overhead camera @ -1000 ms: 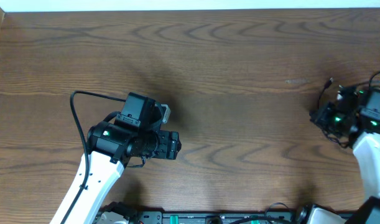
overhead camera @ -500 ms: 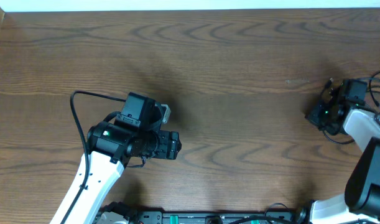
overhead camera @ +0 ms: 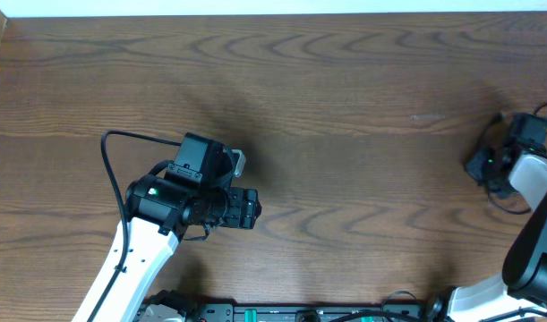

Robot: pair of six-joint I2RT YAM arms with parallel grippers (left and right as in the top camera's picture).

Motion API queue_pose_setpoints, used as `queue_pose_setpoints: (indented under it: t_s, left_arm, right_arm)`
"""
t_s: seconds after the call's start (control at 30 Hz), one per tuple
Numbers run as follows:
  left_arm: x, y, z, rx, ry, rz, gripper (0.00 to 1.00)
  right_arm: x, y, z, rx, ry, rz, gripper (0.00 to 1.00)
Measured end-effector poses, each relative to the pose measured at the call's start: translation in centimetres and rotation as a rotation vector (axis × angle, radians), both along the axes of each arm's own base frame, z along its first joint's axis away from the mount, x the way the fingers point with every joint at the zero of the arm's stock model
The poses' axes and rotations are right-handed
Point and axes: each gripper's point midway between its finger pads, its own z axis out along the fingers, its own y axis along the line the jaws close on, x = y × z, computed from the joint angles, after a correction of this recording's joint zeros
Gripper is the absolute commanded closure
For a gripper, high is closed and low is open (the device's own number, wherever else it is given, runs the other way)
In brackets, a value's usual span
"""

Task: Untangle cables

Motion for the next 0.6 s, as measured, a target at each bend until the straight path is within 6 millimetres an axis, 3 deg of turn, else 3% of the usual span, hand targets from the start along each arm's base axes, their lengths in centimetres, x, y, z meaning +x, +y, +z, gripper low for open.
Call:
queue_pose_setpoints:
  t_s: [0.37,0.5,0.6]
  left_arm:
    - [0.0,0.0,0.0,-0.001,-0.002,0.0,0.21]
    - [0.0,0.0,0.0,-0.001,-0.002,0.0,0.21]
    - [0.0,0.0,0.0,-0.001,-0.002,0.0,0.21]
  right_arm:
    - [-3.4,-9.9,0.3,-0.069,-0.085,-0.306,0.99]
    - [-4.8,-12.2,0.6,-0.059,-0.127,-0.378,0.99]
    - [-5.2,-12.9,0.6,-0.024,-0.161,-0.402,0.99]
